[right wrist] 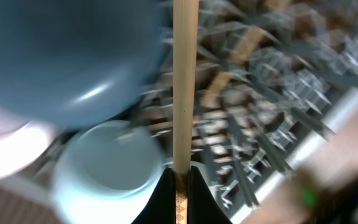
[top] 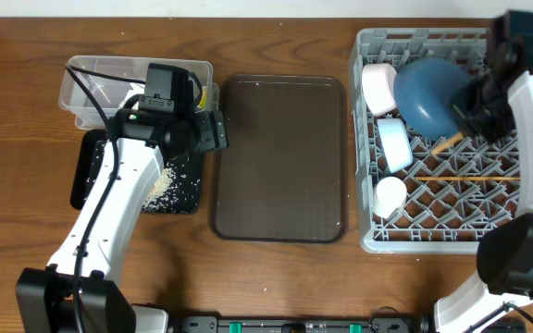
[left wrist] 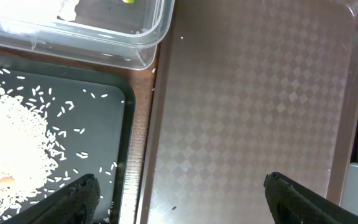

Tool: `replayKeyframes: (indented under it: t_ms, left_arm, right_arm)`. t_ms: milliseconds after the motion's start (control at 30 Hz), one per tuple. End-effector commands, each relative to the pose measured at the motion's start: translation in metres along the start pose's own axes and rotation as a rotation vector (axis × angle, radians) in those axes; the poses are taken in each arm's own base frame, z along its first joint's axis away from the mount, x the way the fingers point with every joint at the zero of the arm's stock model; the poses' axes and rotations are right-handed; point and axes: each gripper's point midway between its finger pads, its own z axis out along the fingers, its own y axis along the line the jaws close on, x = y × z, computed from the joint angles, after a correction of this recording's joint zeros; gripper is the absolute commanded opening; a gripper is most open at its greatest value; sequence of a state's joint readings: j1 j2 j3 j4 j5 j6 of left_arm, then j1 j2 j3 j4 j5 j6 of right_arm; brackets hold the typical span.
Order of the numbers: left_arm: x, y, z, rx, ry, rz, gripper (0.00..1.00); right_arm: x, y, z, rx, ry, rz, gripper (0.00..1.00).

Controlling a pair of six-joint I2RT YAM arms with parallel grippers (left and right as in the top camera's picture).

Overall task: Sort waste into correct bins and load items into the dishwasher rack
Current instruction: 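Carry the second chopstick into the rack and lay it down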

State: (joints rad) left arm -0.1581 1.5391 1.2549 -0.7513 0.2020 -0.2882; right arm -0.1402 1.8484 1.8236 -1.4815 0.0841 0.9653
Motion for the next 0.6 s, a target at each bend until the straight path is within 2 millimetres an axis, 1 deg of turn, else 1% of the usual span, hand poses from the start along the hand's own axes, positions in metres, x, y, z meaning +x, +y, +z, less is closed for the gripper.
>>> replayKeyframes:
  t_ms: [0,100,300,367,433,567]
  left_arm:
    - [-0.002,0.002,-0.005,-0.008,-0.018,0.005,0.88]
    - [-0.002,0.002,-0.005,-0.008,-0.018,0.005,0.88]
    - [-0.002,0.002,-0.005,-0.008,-0.018,0.005,0.88]
    - [-0.002,0.002,-0.005,-0.008,-0.018,0.005,0.88]
    - [-0.002,0.002,-0.005,-0.008,-0.018,0.005,0.88]
    - [-0.002,0.002,-0.005,-0.008,-0.018,0.005,0.88]
  right_arm:
    - [-0.007,-0.026,0.016,0.091,-0.007,0.297,0.01]
    - [-0.001,-0.038,0.031,0.145,0.013,0.398,0.01]
    - [0.017,-0.053,0.055,0.225,0.043,0.555,0.02]
    - [0.023,-0.053,0.06,0.23,0.068,0.579,0.02]
    - [0.023,-0.051,0.064,0.222,0.064,0.579,0.02]
    - [0.02,-0.048,0.065,0.205,0.057,0.574,0.02]
